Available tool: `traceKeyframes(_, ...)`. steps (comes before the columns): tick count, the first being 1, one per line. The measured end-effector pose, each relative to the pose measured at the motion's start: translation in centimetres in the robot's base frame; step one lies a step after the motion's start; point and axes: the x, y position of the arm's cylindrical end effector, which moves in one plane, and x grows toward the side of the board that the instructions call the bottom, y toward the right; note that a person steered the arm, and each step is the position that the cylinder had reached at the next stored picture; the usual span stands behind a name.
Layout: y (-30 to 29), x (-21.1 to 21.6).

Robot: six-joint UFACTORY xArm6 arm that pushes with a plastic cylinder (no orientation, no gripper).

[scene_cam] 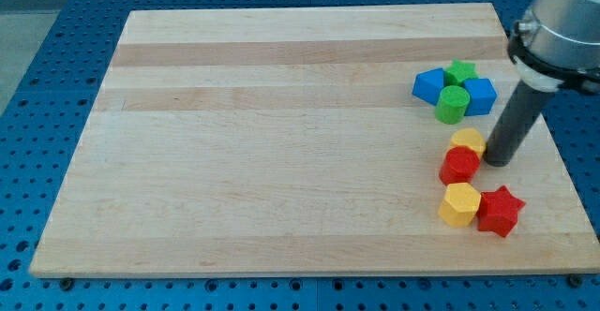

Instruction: Slide the yellow heart closer to the center

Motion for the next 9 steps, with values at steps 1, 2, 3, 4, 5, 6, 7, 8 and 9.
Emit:
traceKeyframes(1,-2.2,-0.3)
traceKeyframes(2,-4.6,-0.8)
traceKeyframes(3,-6.6,-1.7)
traceKeyframes(4,-7.9,-3.4)
traceKeyframes(5,-10.3,-5.3)
traceKeyframes(6,-13.7,-6.5)
traceKeyframes(7,-16.9,-7.4)
traceKeyframes(8,-20.4,-7.5)
traceKeyframes(9,-23.3,-7.5)
